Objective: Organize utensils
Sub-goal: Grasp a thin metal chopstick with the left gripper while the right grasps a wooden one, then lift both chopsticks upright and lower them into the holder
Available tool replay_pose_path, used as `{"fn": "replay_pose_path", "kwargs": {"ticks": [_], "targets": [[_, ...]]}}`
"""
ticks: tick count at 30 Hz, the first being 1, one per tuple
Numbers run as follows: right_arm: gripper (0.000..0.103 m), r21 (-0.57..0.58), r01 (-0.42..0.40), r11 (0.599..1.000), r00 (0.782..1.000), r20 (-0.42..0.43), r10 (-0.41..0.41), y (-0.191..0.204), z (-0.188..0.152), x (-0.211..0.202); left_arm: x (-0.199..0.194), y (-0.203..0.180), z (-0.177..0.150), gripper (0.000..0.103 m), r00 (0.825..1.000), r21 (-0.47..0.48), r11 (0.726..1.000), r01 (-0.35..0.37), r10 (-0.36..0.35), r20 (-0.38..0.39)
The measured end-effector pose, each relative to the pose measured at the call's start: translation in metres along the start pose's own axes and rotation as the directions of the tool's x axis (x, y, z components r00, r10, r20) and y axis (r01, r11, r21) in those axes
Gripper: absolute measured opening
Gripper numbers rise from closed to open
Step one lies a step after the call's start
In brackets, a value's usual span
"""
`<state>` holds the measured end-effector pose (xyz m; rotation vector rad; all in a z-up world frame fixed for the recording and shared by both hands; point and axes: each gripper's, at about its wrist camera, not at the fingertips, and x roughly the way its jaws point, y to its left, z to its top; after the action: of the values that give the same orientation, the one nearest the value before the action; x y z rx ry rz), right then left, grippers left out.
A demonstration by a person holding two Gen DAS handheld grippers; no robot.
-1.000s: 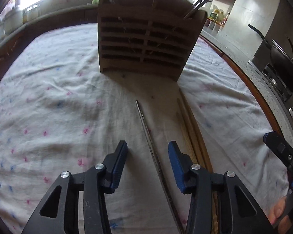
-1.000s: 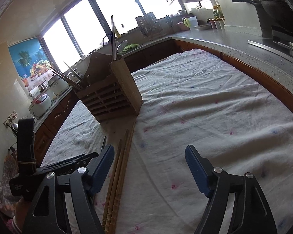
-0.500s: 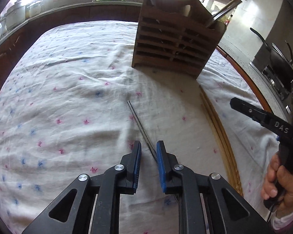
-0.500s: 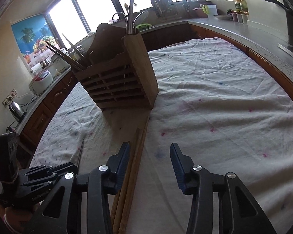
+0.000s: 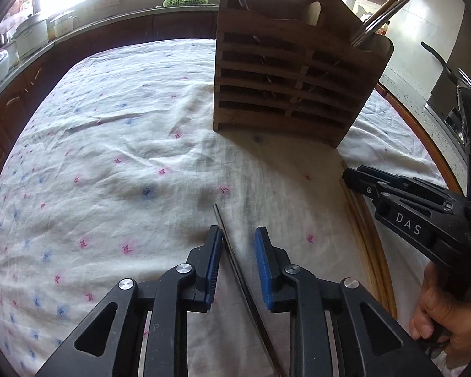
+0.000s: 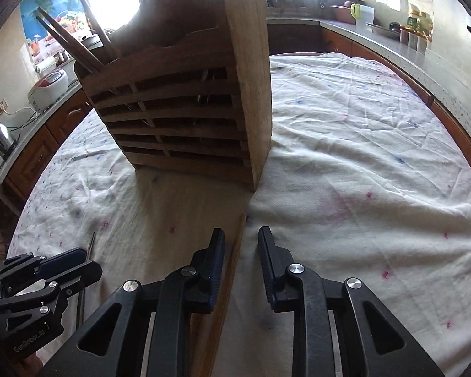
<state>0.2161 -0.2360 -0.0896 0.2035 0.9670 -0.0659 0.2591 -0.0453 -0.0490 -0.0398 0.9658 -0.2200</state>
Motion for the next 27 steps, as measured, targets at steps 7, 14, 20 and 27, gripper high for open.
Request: {"fn": "replay_pose_path", "kwargs": {"ticks": [7,14,20,27], "targets": [[0.006,0.009,-0.004,1.0,1.0,0.006,0.004,-0.003,-0.001,-0.003,-0.002,0.011,-0.003,0.004,0.999,-0.045,0.998,0.046,-0.045,0.012],[0.005,0.089,-0.082,0.993,0.995,0.072,0.075,-0.016,-0.011,-0.036,-0.018,0.022,-0.014,0.003,0.994,-0.081,0.991,0.107,-0.105,0.03],[0.005,0.087,-0.085,0.993,0.994,0.072,0.079,-0.016,-0.02,-0.051,-0.024,0.019,-0.021,0.003,0.995,-0.034,0.994,0.101,-0.102,-0.021],[0.005,0.057,-0.057,0.997,0.998,0.011,0.057,-0.012,-0.03,-0.034,-0.021,0.008,-0.017,0.013,0.994,0.004,0.997,0.077,-0.076,-0.077]]}}
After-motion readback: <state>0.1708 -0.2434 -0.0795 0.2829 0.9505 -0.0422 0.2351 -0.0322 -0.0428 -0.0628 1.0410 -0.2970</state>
